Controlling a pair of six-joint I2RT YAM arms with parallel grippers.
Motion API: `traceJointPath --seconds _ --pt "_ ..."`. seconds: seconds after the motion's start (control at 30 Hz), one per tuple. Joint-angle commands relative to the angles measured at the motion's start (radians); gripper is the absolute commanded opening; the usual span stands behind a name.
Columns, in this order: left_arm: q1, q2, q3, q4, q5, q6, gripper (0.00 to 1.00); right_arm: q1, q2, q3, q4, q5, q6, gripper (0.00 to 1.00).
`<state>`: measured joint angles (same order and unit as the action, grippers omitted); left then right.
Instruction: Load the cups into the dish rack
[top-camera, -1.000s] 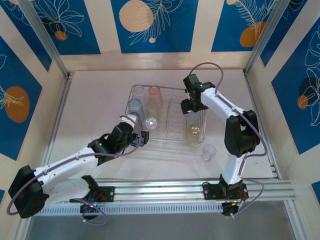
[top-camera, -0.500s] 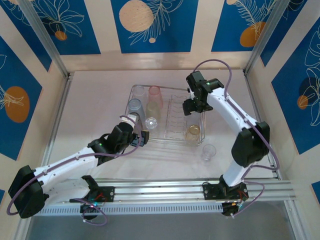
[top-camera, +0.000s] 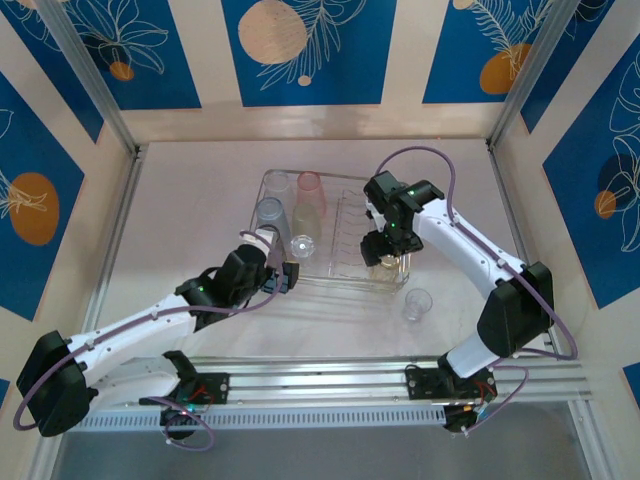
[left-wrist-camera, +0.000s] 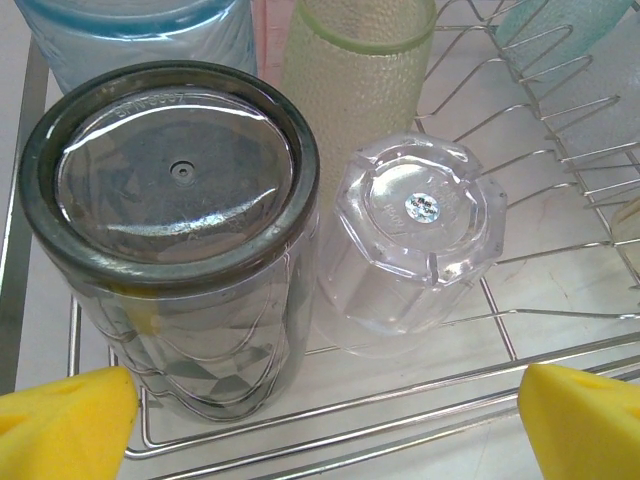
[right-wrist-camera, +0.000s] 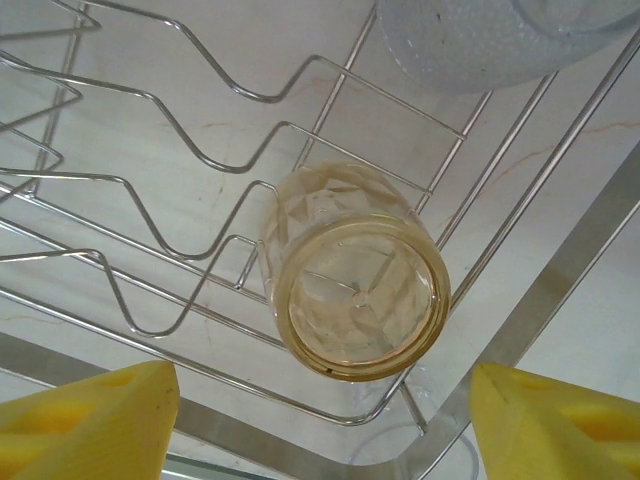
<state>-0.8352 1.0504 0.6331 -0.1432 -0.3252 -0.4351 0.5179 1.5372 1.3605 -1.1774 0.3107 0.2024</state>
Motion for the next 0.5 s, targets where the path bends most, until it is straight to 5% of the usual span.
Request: traceJointPath --seconds 0.0,0.47 --pt "0.002 -0.016 0.007 -0.008 0.007 0.006 0.97 0.005 0.011 -0.012 0.005 0.020 -0.039 0.76" --pt "0.003 -0.029 -0.004 -0.017 -0.004 0.003 0.97 0.007 0.066 -0.032 0.051 0.049 -0.111 0.68"
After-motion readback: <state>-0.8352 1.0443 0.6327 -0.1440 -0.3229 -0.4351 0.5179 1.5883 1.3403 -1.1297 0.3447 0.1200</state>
